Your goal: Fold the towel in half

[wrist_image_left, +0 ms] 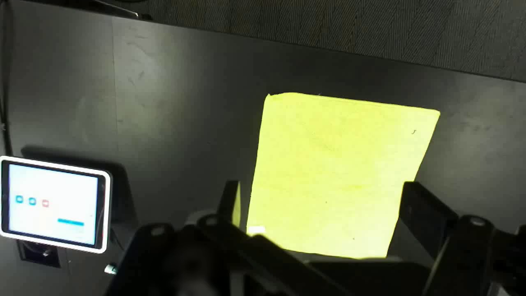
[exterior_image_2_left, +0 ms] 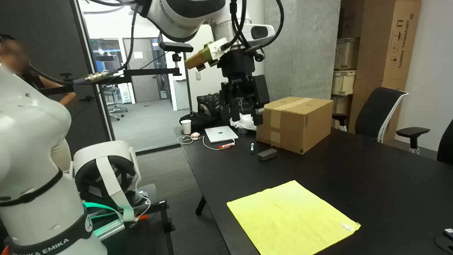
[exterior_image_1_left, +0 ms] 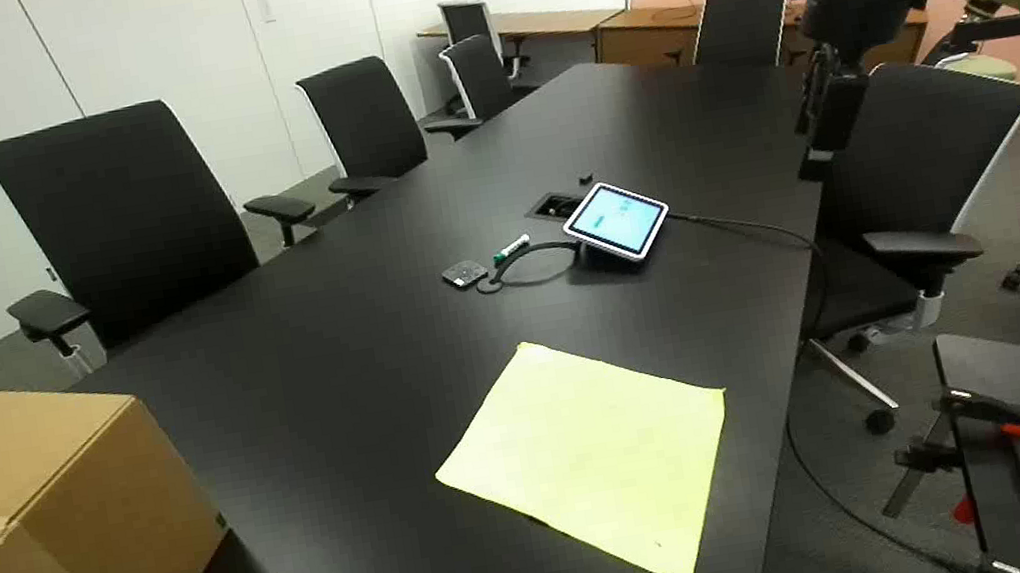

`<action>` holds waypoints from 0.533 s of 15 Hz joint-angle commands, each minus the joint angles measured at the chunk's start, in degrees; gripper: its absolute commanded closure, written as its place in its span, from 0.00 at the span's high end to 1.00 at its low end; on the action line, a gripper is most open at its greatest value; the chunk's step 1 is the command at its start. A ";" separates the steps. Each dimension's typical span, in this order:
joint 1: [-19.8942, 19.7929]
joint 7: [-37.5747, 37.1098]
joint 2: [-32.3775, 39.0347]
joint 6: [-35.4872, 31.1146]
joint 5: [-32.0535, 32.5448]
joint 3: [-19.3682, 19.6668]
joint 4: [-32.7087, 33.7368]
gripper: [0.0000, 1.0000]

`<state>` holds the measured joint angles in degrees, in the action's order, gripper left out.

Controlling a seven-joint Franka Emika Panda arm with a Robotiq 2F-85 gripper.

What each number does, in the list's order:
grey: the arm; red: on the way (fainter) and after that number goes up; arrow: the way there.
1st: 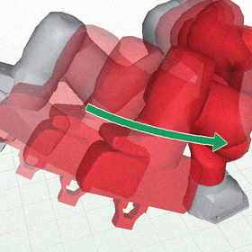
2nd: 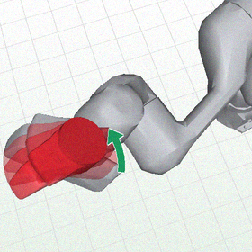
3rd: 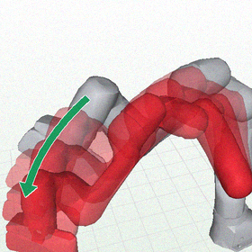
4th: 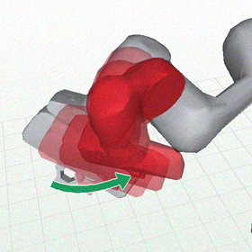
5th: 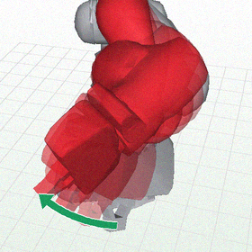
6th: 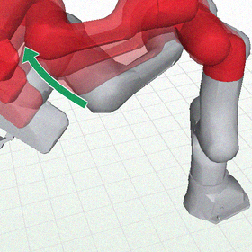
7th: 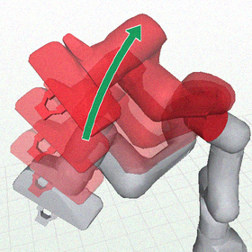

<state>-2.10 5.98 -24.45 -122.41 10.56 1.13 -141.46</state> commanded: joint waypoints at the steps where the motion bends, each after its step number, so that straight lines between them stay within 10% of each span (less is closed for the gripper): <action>1: 0.18 -0.06 -0.02 0.09 0.05 0.14 0.32 1.00; 8: 0.06 0.34 0.65 -0.06 -0.06 0.51 1.12 1.00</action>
<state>-2.10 5.97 -24.50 -122.40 10.56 1.16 -140.81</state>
